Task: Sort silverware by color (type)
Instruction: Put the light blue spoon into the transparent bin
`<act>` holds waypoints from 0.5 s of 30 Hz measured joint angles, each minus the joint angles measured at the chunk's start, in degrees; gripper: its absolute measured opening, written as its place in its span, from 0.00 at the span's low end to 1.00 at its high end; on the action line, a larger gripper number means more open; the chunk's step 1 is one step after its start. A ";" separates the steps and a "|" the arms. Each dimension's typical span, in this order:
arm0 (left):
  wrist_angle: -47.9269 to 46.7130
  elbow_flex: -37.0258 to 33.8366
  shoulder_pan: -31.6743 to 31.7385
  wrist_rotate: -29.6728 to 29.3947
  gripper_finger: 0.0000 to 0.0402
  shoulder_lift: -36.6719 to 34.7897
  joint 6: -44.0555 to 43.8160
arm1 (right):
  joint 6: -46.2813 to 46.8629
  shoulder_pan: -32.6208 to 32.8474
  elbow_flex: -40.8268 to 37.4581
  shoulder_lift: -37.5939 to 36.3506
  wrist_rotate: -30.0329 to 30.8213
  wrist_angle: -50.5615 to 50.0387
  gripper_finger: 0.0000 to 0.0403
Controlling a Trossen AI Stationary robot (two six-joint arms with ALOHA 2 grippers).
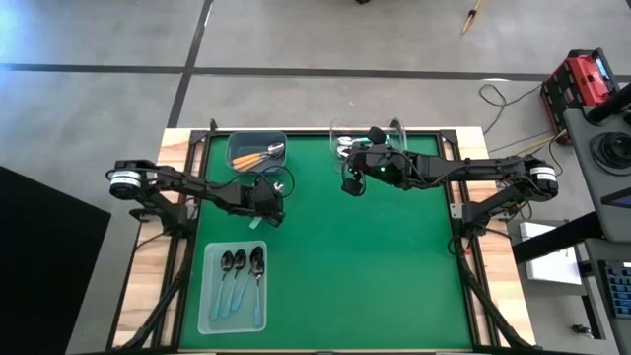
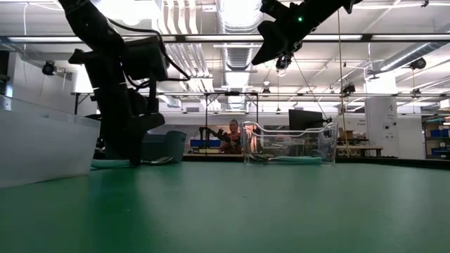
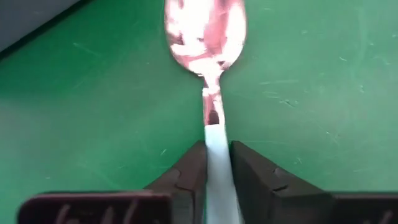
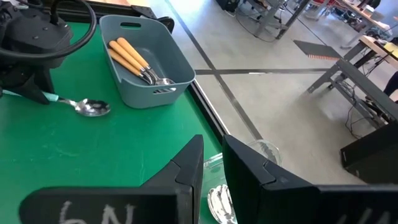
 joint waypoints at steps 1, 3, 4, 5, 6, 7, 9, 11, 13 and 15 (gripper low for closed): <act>0.15 -0.01 0.00 0.03 0.13 0.00 0.00 | -0.02 0.00 0.00 0.00 0.02 0.00 0.13; 0.31 -0.02 0.00 0.07 0.10 -0.02 0.00 | -0.02 0.00 0.00 0.00 0.00 0.00 0.13; 0.39 -0.03 0.00 0.10 0.09 -0.03 0.00 | -0.02 0.00 0.00 0.00 0.00 -0.02 0.13; 0.50 -0.04 0.00 0.12 0.08 -0.04 0.00 | -0.06 0.00 0.00 0.00 0.01 -0.02 0.13; 0.78 -0.04 0.00 0.10 0.08 -0.04 0.06 | -0.16 0.00 0.00 0.00 0.01 -0.08 0.13; 1.11 -0.05 0.00 0.14 0.08 -0.02 0.27 | -0.32 0.00 0.00 -0.06 0.02 -0.34 0.13; 1.59 -0.02 -0.02 0.27 0.09 0.00 0.66 | -0.26 0.00 0.00 -0.32 0.22 -1.04 0.13; 1.57 0.29 -0.29 0.29 0.09 0.05 1.36 | 0.44 0.00 0.00 -0.92 0.39 -2.31 0.13; 1.77 0.82 -0.84 0.27 0.09 0.13 1.99 | 1.47 0.00 0.00 -1.64 0.41 -2.93 0.13; 2.07 1.43 -1.39 -0.12 0.09 0.11 2.84 | 2.51 0.00 0.00 -2.15 0.39 -4.13 0.13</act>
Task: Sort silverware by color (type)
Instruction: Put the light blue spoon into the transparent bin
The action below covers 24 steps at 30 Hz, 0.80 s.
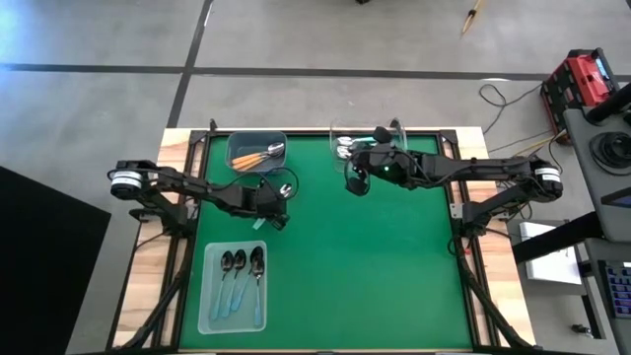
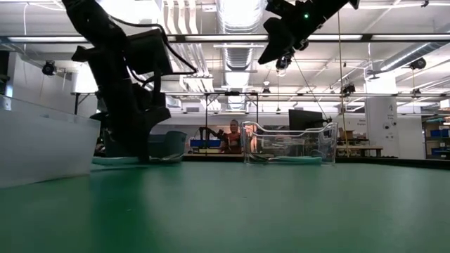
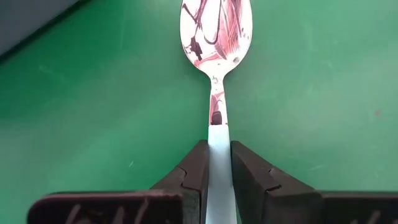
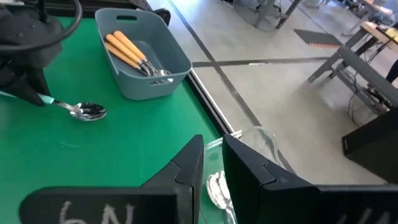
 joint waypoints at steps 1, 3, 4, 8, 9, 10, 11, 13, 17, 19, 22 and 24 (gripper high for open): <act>0.02 0.33 -0.20 -0.46 0.09 0.00 0.31 | 0.42 0.00 0.00 -0.11 0.00 -0.48 0.13; 0.10 0.78 -0.58 -1.53 0.09 0.00 1.21 | 1.14 0.00 0.00 -0.33 -0.02 -1.62 0.13; 0.33 1.03 -0.81 -1.75 0.09 0.00 1.77 | 1.52 0.00 0.00 -0.45 -0.02 -2.02 0.13; 0.57 2.65 -2.23 -3.06 0.09 -0.07 4.65 | 3.47 0.00 0.00 -0.61 -0.21 -3.56 0.13; 0.68 3.16 -2.69 -3.17 0.09 -0.07 5.79 | 3.95 0.00 0.00 -0.61 -0.40 -4.14 0.13; 0.90 3.67 -3.20 -3.51 0.09 -0.07 7.07 | 4.58 0.00 0.00 -0.61 -0.46 -4.60 0.13; 0.93 4.28 -3.70 -4.29 0.09 -0.07 8.06 | 5.06 0.00 0.00 -0.61 -0.55 -4.88 0.13; 1.16 5.52 -4.73 -6.20 0.09 -0.10 10.34 | 6.41 0.00 0.00 -0.61 -2.09 -5.45 0.13; 1.52 8.30 -6.60 -10.53 0.09 -0.14 15.72 | 8.91 0.00 0.00 -0.61 -9.42 -5.36 0.13; 1.87 9.58 -7.46 -13.23 0.09 -0.16 18.53 | 11.15 0.00 -0.01 -0.61 -13.31 -5.27 0.13; 1.92 11.56 -8.77 -17.15 0.09 -0.16 23.25 | 15.75 0.00 -0.11 -0.59 -17.68 -5.10 0.13; 1.93 12.92 -9.73 -19.81 0.09 -0.16 26.04 | 18.58 0.00 -0.11 -0.59 -19.44 -4.81 0.13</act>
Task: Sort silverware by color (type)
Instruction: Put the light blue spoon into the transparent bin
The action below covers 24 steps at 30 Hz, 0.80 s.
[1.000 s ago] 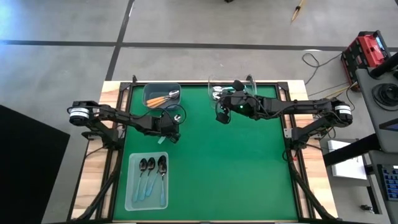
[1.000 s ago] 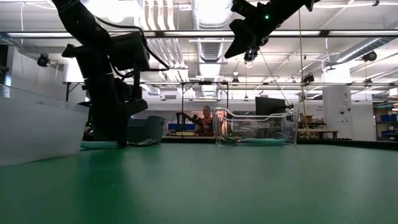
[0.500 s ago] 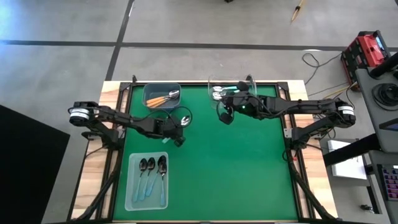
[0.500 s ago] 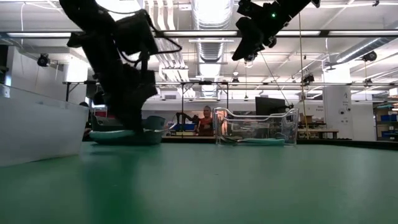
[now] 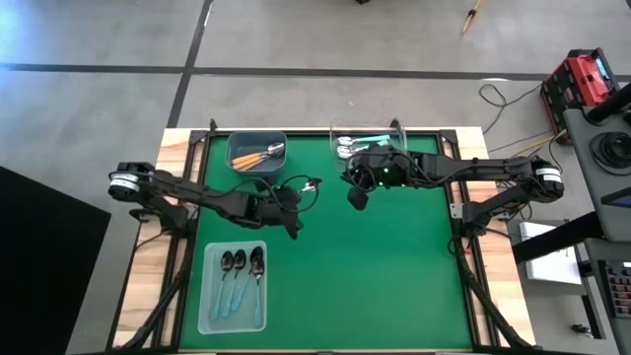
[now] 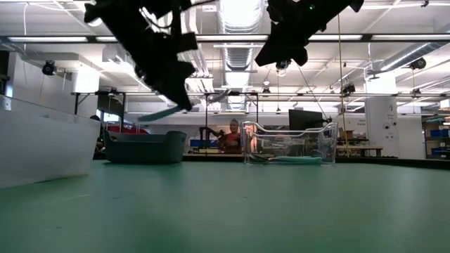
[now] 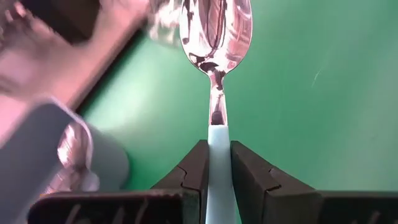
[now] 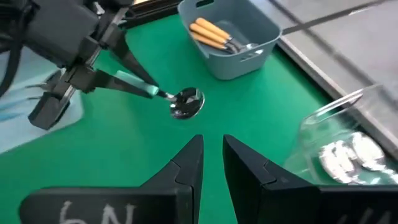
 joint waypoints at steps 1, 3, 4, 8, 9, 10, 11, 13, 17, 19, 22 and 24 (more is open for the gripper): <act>0.02 0.71 -0.45 -0.97 0.09 0.00 1.52 | 0.91 0.00 0.00 0.00 -0.56 -0.02 0.14; 0.08 2.05 -1.42 -2.78 0.09 -0.02 5.02 | 2.33 0.00 0.00 0.00 -1.47 -0.04 0.15; 0.05 2.73 -1.90 -3.65 0.09 -0.02 6.61 | 2.99 0.00 0.00 0.00 -2.34 -0.04 0.17; 0.05 4.89 -3.40 -5.88 0.09 -0.02 11.35 | 5.57 0.00 0.00 0.00 -6.45 -0.05 0.27; 0.04 5.38 -3.64 -6.15 0.09 -0.02 12.09 | 5.81 0.00 0.00 0.02 -6.71 -0.05 0.30; 0.15 5.80 -3.77 -6.16 0.09 -0.02 12.81 | 6.01 0.00 0.00 0.02 -7.12 -0.04 0.34; 0.18 6.18 -3.79 -6.16 0.09 -0.02 13.25 | 6.27 0.00 0.00 0.02 -7.97 -0.04 0.37; 0.30 6.56 -3.75 -6.18 0.09 -0.02 13.63 | 6.76 0.00 0.00 0.02 -9.35 0.03 0.44; 0.95 6.56 -3.73 -6.21 0.09 -0.02 14.60 | 7.02 0.00 0.00 0.04 -11.22 1.46 0.55; 1.92 6.56 -3.73 -6.19 0.09 -0.02 14.70 | 7.02 0.00 0.00 0.47 -11.12 3.29 0.59; 3.18 6.56 -3.73 -6.21 0.09 -0.02 14.84 | 7.75 0.00 0.00 1.40 -11.04 5.73 0.63; 4.36 6.56 -3.73 -6.22 0.09 -0.02 15.13 | 7.91 -0.02 0.00 2.48 -11.03 8.17 0.64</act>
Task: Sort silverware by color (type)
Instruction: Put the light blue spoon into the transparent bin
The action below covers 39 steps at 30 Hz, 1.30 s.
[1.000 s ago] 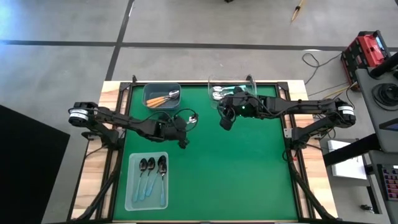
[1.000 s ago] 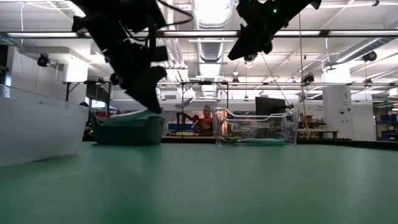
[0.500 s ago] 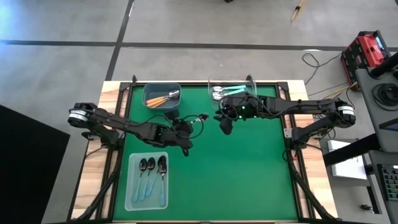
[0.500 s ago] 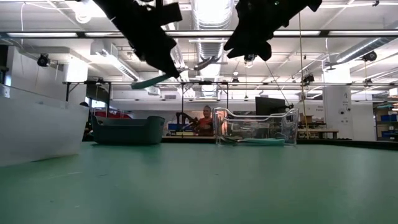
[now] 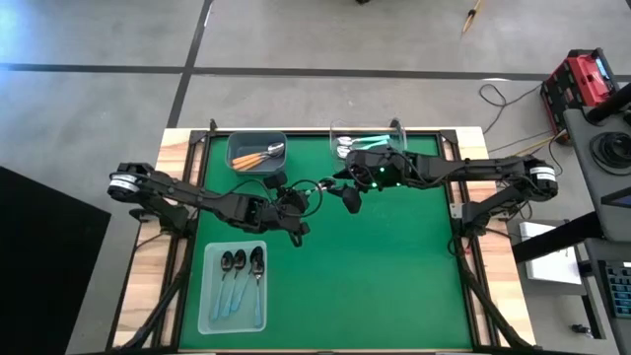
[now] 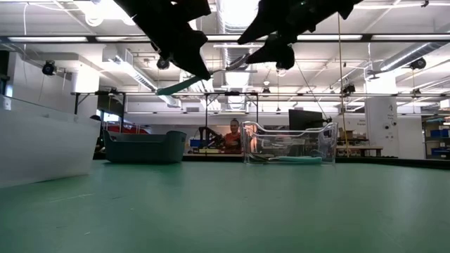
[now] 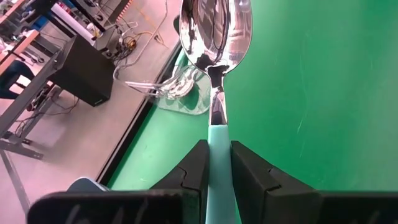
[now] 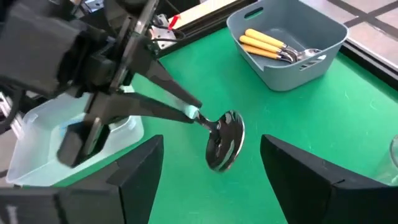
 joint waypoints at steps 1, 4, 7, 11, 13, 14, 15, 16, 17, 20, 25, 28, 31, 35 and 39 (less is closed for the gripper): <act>0.30 0.00 0.00 0.03 0.09 0.00 0.08 | 0.12 0.00 0.00 0.64 0.00 0.69 0.64; 1.36 0.00 0.00 0.03 0.09 0.00 0.21 | 0.59 -0.13 0.00 2.39 0.09 3.03 0.65; 2.12 0.00 0.00 0.03 0.09 0.00 0.23 | 0.56 -0.24 0.00 3.68 0.46 5.32 0.64; 2.56 0.00 0.00 0.03 0.09 -0.02 0.22 | 0.50 -0.26 0.00 5.19 0.52 8.05 0.58; 2.97 0.00 0.00 0.03 0.09 -0.02 0.23 | 0.53 -0.26 0.00 5.67 0.55 8.59 0.52; 3.00 0.00 0.00 0.03 0.09 -0.04 0.30 | 0.53 -0.26 0.00 5.89 0.67 8.75 0.49; 3.11 0.00 0.00 0.03 0.09 -0.04 0.49 | 0.53 -0.27 0.00 5.96 1.00 8.99 0.45; 3.22 0.00 0.00 0.03 0.09 -0.04 0.56 | 0.55 -0.28 0.00 5.98 1.54 8.89 0.40; 3.24 0.00 0.00 0.03 0.09 -0.04 0.61 | 0.54 -0.28 0.00 5.98 2.14 8.79 0.35; 3.45 0.00 0.00 0.03 0.09 -0.04 0.62 | 0.00 -0.33 0.00 5.98 2.45 8.87 0.18; 4.12 0.00 0.02 0.10 0.13 -0.04 0.52 | -2.16 -0.36 0.00 5.78 2.61 8.74 0.04; 4.62 0.00 0.00 0.25 0.19 -0.04 0.62 | -3.32 -0.37 0.01 5.71 2.54 7.46 0.03; 4.60 0.00 0.02 1.26 0.26 -0.04 1.42 | -5.71 -0.39 0.00 5.50 2.50 4.99 0.03; 4.55 0.00 0.07 3.31 0.37 -0.04 3.22 | -9.11 -0.48 2.65 5.12 3.20 -2.99 0.03; 4.54 0.00 0.23 10.03 0.43 -0.19 8.56 | -12.70 -0.09 6.73 5.30 7.67 -14.19 0.03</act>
